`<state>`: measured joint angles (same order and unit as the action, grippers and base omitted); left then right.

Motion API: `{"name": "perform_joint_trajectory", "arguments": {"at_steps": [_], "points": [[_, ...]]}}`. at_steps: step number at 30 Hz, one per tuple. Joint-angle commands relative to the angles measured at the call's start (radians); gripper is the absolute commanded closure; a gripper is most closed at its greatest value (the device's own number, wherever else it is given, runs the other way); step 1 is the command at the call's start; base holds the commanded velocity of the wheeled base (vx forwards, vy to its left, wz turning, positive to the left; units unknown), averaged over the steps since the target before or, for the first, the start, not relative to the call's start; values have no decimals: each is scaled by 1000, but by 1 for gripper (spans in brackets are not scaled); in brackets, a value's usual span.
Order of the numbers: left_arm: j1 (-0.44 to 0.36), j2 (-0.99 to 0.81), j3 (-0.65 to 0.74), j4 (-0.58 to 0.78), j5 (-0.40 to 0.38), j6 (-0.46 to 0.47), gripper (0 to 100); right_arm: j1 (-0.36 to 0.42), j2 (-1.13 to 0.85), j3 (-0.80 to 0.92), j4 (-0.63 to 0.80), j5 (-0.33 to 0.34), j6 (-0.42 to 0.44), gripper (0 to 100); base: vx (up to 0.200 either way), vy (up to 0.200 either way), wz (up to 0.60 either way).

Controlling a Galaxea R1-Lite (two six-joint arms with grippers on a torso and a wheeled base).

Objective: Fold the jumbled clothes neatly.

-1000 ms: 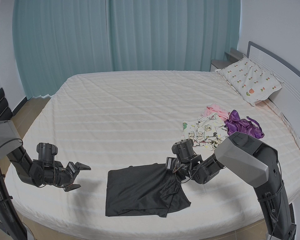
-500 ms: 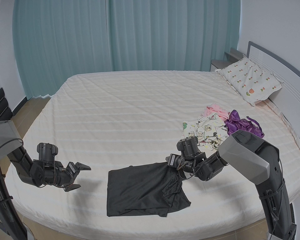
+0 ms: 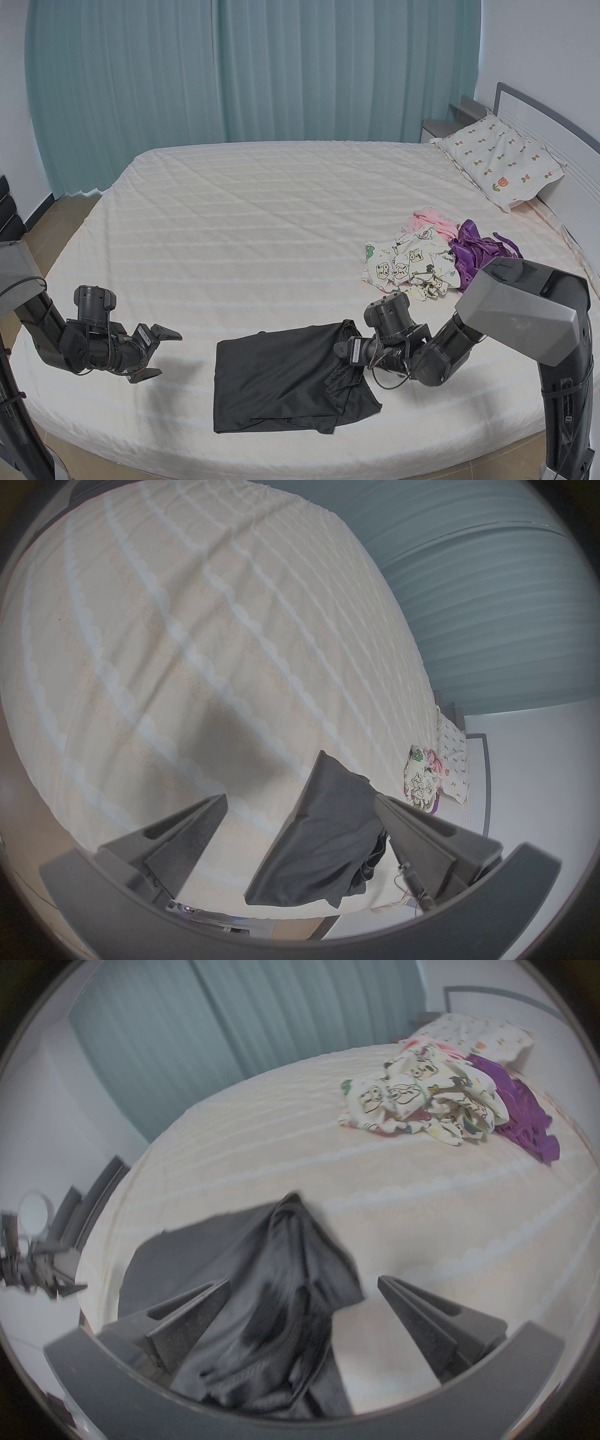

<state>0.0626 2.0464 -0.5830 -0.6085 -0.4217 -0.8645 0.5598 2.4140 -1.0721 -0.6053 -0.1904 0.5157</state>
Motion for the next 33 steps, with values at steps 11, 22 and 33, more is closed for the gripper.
{"name": "perform_joint_trajectory", "arguments": {"at_steps": [11, 22, 33], "points": [[0, 1, 0, 0, 0, -1, 0, 127, -1, 121, -14, -37, -229, 0, 0, 0, 0], [0, 1, 0, 0, 0, -1, 0, 89, -96, 331, -80, -69, -275, 0, 0, 0, 0], [0, 1, 2, 0, 0, -1, 0, 28, -165, 459, -139, -70, -307, 0, 0, 0, 0]]}}
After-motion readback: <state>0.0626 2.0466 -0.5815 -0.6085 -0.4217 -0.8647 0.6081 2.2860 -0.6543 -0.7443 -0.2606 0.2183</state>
